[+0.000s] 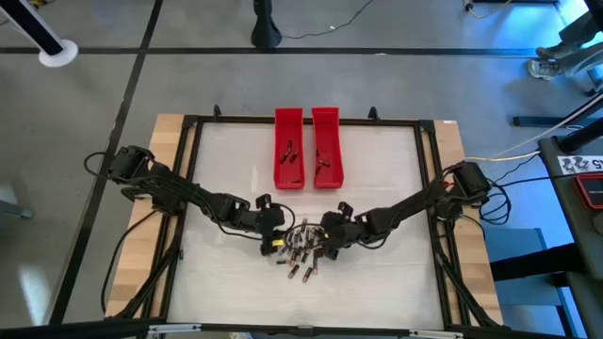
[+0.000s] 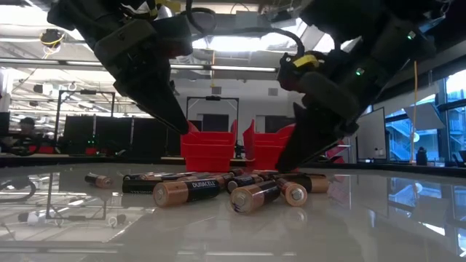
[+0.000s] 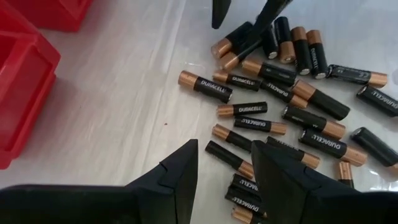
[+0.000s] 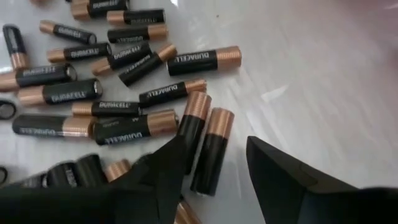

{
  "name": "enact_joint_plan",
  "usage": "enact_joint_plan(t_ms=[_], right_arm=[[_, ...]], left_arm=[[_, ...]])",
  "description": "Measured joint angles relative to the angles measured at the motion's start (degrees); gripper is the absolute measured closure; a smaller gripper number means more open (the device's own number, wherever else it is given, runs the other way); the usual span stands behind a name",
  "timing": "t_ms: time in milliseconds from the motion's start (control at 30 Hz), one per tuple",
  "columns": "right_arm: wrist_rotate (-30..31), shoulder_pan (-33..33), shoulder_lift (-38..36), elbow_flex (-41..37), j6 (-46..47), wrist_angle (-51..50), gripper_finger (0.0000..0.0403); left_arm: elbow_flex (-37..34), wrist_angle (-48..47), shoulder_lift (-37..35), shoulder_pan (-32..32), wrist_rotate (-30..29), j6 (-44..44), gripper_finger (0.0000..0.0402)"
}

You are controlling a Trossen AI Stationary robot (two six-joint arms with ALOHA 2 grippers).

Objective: Sort batteries
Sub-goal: Put the large black battery into the left red bin

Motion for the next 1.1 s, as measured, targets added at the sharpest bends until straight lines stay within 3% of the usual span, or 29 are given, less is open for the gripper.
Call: enact_joint_plan(t_ms=[333,733,1100], right_arm=[[0.3,-0.2,2.7,-0.1,0.6,-1.7,0.0355],[1.3,-0.6,0.3,-0.4,-5.4,-1.7,0.0357],[3.7,-3.4,-15.2,-0.5,-20.0,3.2,0.0357]], left_arm=[[0.0,-0.2,0.0,-0.4,0.0,-0.6,0.0261],[0.0,-0.4,0.0,-0.5,0.0,-0.6,0.0261],[0.0,-4.3,-4.4,-0.5,-5.7,-1.7,0.0261]])
